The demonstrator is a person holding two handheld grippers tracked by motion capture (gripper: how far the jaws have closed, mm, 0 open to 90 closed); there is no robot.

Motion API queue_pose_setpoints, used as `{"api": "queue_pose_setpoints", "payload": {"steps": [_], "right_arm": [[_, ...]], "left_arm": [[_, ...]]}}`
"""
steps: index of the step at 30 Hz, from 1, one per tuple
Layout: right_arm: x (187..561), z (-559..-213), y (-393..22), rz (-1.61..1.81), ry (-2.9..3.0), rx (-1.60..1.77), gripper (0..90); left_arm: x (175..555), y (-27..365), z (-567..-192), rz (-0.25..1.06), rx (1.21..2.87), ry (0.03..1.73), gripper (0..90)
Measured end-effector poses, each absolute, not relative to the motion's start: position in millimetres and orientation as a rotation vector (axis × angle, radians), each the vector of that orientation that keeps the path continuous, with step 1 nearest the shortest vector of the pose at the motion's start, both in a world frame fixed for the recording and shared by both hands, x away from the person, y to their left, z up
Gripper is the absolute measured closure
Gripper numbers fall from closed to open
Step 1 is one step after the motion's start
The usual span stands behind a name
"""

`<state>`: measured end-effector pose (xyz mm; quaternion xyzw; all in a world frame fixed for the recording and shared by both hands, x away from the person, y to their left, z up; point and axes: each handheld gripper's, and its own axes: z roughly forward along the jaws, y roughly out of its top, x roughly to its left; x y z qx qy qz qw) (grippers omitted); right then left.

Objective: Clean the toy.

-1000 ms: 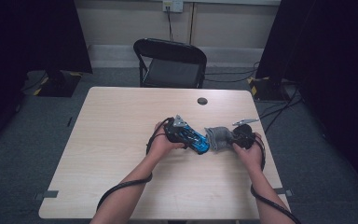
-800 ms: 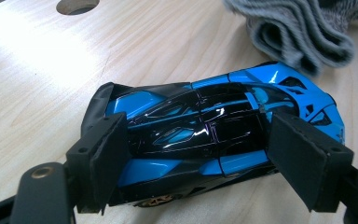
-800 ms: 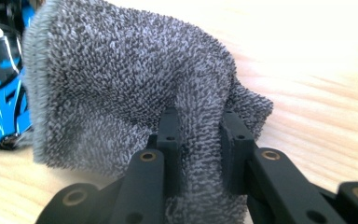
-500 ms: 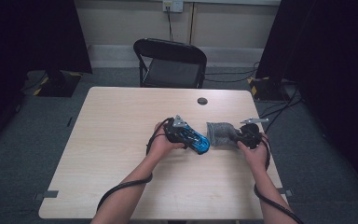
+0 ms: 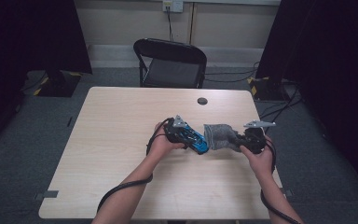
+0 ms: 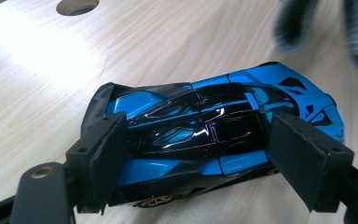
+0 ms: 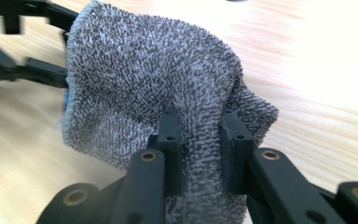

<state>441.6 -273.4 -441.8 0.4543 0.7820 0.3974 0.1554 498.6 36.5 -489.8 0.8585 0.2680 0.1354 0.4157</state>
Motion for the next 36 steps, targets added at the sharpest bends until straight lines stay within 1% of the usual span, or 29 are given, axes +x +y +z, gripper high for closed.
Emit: {"api": "queue_pose_setpoints", "payload": {"steps": [8,13,18,26,36], "right_arm": [[418.9,-437.4,-268.6,1.193,2.299,1.21,73.6],[400.9,-442.9,-262.5,1.24,2.362,1.166,73.6],[387.6,-454.5,-249.4,1.211,2.448,1.118,73.6],[388.6,-473.0,-227.9,1.093,2.538,1.059,73.2],[404.0,-482.3,-229.5,1.039,2.524,1.104,73.1]], "left_arm": [[498.4,35.6,-489.3,0.344,2.161,0.68,20.6],[498.3,34.9,-488.8,0.346,2.166,0.684,20.6],[497.9,34.0,-488.9,0.348,2.164,0.687,20.6],[497.3,33.9,-489.3,0.347,2.159,0.685,20.5],[497.2,34.4,-489.7,0.347,2.158,0.679,20.5]]}}
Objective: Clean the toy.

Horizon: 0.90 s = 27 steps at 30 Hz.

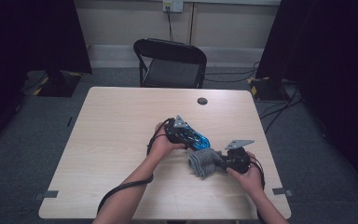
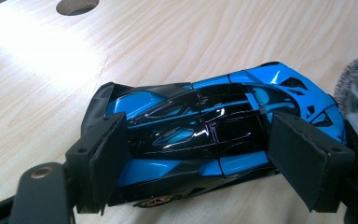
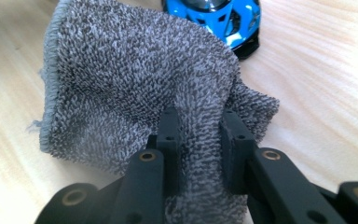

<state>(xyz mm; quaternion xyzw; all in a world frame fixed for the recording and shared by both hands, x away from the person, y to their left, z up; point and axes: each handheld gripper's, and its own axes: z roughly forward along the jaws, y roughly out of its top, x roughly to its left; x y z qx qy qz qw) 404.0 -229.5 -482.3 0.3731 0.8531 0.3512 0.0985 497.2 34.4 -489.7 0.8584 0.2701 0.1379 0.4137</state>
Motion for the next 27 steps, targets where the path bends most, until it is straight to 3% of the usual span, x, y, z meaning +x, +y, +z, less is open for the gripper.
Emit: {"api": "queue_pose_setpoints", "payload": {"steps": [27], "right_arm": [[444.7,-478.6,-254.9,0.911,2.433,1.226,73.0]], "left_arm": [[496.7,34.8,-490.6,0.35,2.148,0.677,20.5]]}}
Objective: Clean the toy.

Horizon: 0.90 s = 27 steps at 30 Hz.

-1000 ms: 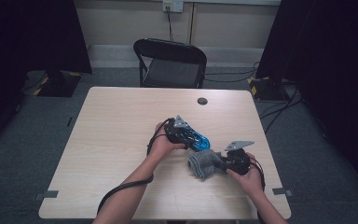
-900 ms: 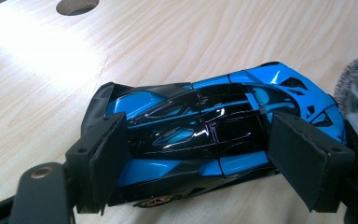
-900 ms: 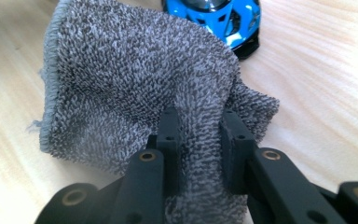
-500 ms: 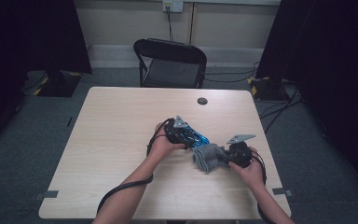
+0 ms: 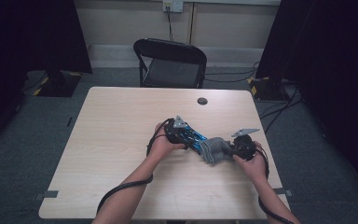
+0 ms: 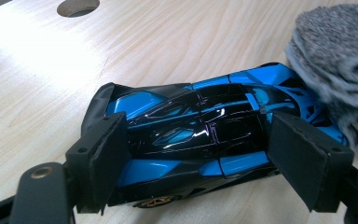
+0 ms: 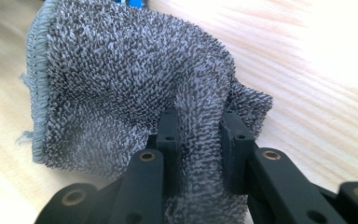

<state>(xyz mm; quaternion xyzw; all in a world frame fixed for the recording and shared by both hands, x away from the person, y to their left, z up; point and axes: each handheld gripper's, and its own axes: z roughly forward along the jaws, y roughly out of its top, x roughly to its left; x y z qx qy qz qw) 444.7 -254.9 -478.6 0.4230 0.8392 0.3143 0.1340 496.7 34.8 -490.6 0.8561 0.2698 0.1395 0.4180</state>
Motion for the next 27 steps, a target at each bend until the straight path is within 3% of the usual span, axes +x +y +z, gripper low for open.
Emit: {"api": "queue_pose_setpoints", "payload": {"steps": [27], "right_arm": [[476.7,-475.9,-258.9,0.835,2.331,1.34,73.0]], "left_arm": [[497.1,35.0,-490.3,0.348,2.151,0.676,20.5]]}}
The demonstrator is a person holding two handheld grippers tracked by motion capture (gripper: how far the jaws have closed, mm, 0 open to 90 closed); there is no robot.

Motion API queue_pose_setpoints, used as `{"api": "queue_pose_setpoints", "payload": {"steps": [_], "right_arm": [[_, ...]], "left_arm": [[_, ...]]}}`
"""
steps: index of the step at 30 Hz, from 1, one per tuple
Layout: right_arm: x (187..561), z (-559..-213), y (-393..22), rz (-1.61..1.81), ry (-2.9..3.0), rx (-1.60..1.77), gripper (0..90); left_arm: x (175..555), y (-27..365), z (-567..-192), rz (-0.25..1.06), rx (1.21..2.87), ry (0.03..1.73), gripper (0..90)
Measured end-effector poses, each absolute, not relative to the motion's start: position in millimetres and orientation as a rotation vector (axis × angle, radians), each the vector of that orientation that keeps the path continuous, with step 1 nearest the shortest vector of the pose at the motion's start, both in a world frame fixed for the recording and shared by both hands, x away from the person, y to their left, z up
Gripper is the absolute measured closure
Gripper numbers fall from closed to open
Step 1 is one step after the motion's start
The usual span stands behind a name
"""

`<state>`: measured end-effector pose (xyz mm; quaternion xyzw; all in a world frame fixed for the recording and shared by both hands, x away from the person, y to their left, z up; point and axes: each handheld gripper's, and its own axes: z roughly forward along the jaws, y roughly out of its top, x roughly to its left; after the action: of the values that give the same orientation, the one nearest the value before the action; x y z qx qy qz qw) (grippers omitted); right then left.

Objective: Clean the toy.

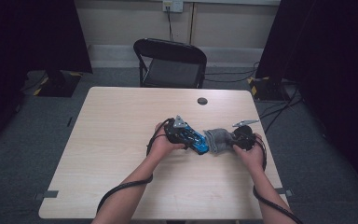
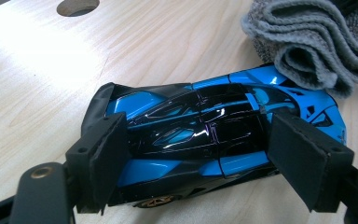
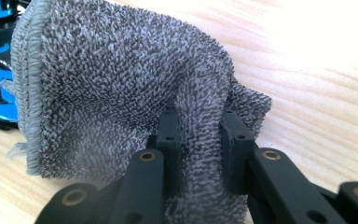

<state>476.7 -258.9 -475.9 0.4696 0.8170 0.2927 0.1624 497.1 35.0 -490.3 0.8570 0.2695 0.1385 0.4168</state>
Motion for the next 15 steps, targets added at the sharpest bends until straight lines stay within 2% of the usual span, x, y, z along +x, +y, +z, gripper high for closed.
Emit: {"api": "queue_pose_setpoints", "payload": {"steps": [15], "right_arm": [[479.7,-464.5,-267.2,0.914,2.263,1.371,73.0]], "left_arm": [[496.8,34.7,-490.5,0.349,2.149,0.678,20.5]]}}
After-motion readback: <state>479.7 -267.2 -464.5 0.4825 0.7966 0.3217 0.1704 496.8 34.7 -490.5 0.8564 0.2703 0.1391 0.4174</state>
